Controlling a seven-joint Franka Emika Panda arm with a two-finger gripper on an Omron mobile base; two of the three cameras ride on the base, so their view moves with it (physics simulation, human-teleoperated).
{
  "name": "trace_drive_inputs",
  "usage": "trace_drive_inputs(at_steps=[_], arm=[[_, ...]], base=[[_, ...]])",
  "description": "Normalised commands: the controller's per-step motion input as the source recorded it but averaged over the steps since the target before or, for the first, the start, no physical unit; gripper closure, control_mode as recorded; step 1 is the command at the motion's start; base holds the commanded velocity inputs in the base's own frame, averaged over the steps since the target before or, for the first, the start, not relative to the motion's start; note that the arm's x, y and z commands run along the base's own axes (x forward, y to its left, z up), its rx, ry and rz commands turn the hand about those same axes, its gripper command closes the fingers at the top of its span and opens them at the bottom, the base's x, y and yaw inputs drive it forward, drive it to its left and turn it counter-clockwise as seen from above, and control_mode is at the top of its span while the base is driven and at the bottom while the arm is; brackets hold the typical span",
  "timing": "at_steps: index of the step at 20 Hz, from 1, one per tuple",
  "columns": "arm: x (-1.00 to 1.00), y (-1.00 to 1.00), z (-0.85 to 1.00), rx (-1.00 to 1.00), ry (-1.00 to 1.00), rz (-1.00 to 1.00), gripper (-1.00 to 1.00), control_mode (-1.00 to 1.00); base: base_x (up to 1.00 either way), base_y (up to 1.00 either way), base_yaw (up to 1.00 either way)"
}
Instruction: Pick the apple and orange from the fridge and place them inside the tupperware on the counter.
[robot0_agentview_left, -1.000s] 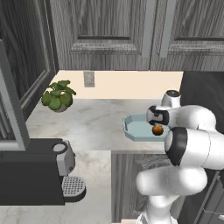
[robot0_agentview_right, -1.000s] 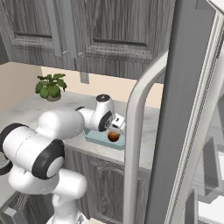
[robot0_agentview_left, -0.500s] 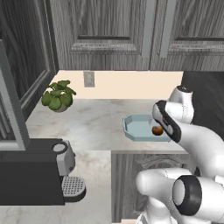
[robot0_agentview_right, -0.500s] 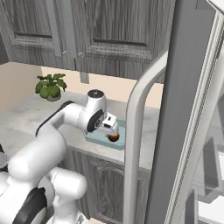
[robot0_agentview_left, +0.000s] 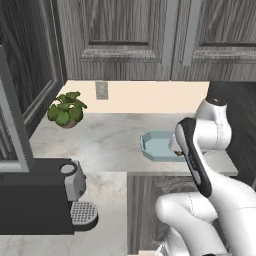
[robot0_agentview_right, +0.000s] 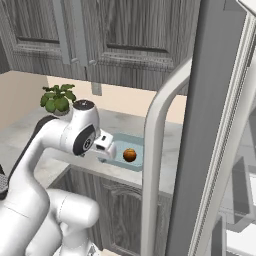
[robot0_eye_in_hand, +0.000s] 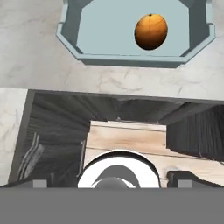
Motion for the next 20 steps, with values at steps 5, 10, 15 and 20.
trace_drive_inputs(at_steps=[5,10,15,20], arm=[[-0.79,0.14,0.36,-0.08,-0.2,0.0,-1.0,-1.0],[-0.69,0.02,0.32,-0.03,-0.23,0.0,-1.0,1.0],[0.0,0.0,0.0,0.0,0.0,0.0,-1.0,1.0],[0.0,0.0,0.0,0.0,0.0,0.0,-1.0,1.0]], base=[[0.0,0.0,0.0],[-0.19,0.0,0.0],[-0.88,0.05,0.0],[-0.95,0.19,0.0]])
